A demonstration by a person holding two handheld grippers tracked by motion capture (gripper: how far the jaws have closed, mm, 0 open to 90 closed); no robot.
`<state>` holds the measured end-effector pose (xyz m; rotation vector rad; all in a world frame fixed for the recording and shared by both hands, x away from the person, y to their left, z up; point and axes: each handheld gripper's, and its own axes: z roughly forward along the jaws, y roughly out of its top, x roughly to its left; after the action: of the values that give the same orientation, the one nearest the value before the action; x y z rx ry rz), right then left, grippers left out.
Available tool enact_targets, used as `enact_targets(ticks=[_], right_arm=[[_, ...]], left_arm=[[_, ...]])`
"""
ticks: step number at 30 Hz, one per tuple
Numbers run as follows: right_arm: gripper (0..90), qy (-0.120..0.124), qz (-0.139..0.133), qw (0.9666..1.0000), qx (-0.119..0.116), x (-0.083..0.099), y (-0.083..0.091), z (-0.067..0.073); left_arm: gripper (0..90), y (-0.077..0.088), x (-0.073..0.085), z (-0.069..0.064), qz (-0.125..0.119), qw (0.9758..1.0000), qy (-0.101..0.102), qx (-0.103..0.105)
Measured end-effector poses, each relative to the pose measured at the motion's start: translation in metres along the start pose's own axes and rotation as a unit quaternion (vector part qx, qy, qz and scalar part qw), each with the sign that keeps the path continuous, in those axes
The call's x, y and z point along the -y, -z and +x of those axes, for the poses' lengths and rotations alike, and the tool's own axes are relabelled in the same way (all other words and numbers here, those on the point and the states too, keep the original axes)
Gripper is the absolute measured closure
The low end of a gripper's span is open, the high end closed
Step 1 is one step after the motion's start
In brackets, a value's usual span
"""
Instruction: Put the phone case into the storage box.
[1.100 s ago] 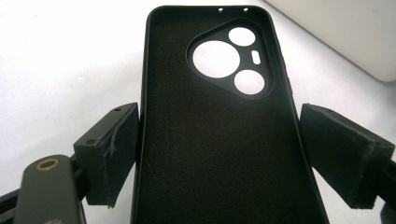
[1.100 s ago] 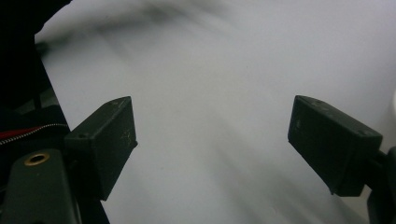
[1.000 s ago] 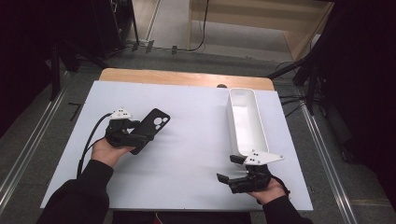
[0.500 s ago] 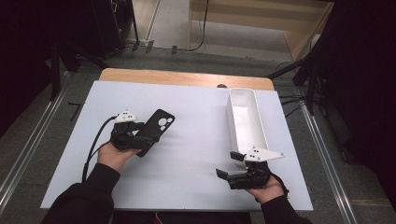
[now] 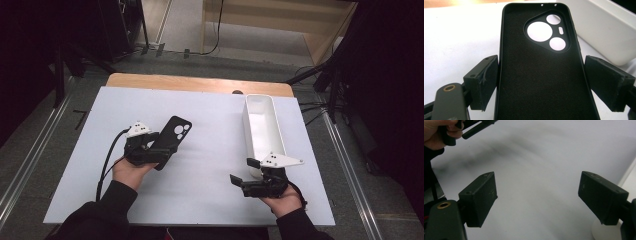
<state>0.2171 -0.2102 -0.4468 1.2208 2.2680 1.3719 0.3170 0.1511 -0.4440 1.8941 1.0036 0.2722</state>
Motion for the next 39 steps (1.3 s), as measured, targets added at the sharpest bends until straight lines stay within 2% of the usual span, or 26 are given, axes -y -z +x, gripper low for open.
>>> enact_targets(ticks=[3,5,7,8,10,15,17,20,25,31,34,35,37,39], right_arm=[[13.8,0.006,-0.005,1.0000,0.001,-0.004,0.000,0.003],[13.8,-0.001,0.001,1.0000,0.002,-0.007,0.000,0.003],[13.7,0.000,0.012,0.9999,0.003,-0.009,-0.002,0.003],[13.7,-0.001,0.011,0.9999,0.006,-0.010,-0.002,0.002],[13.7,-0.007,0.011,0.9999,0.006,-0.011,-0.003,0.001],[13.9,-0.003,0.011,0.9999,-0.001,-0.014,-0.004,0.000],[18.2,0.002,0.012,0.9999,-0.002,-0.016,-0.006,0.000],[18.3,0.002,0.013,0.9999,-0.003,-0.020,-0.008,0.001],[18.3,-0.006,0.006,1.0000,-0.005,-0.028,-0.009,0.003],[18.3,0.009,0.001,0.9999,-0.006,-0.038,-0.010,0.010],[18.3,0.003,0.000,1.0000,-0.008,-0.041,-0.011,0.010],[18.6,-0.009,0.006,0.9999,-0.010,-0.046,-0.013,0.010],[19.6,-0.018,0.007,0.9997,-0.012,-0.049,-0.014,0.009],[20.4,-0.018,0.006,0.9997,-0.016,-0.052,-0.016,0.008]], left_arm=[[14.4,-0.001,0.001,-0.005,-0.002,1.0000,0.006,0.004],[14.4,-0.003,0.001,-0.007,0.000,0.9998,0.014,0.012],[14.4,-0.005,0.002,-0.008,0.003,0.9998,0.013,0.014],[14.4,-0.006,0.003,-0.011,0.006,0.9999,0.007,0.011],[14.4,-0.007,0.003,-0.011,0.006,0.9999,0.007,0.011],[14.4,-0.009,0.005,-0.016,-0.008,0.9997,0.020,0.007],[14.3,-0.010,0.007,-0.017,-0.010,0.9996,0.026,0.010],[14.4,-0.011,0.008,-0.019,-0.007,0.9995,0.030,0.012],[14.4,-0.013,0.011,-0.023,-0.019,0.9989,0.041,0.011],[14.3,-0.017,0.014,-0.027,-0.024,0.9992,0.031,0.009],[14.3,-0.019,0.016,-0.029,-0.028,0.9990,0.034,0.008],[14.4,-0.020,0.017,-0.031,-0.033,0.9986,0.040,0.010],[14.3,-0.020,0.017,-0.032,-0.034,0.9987,0.038,0.009],[14.3,-0.020,0.019,-0.034,-0.044,0.9982,0.041,0.008]])
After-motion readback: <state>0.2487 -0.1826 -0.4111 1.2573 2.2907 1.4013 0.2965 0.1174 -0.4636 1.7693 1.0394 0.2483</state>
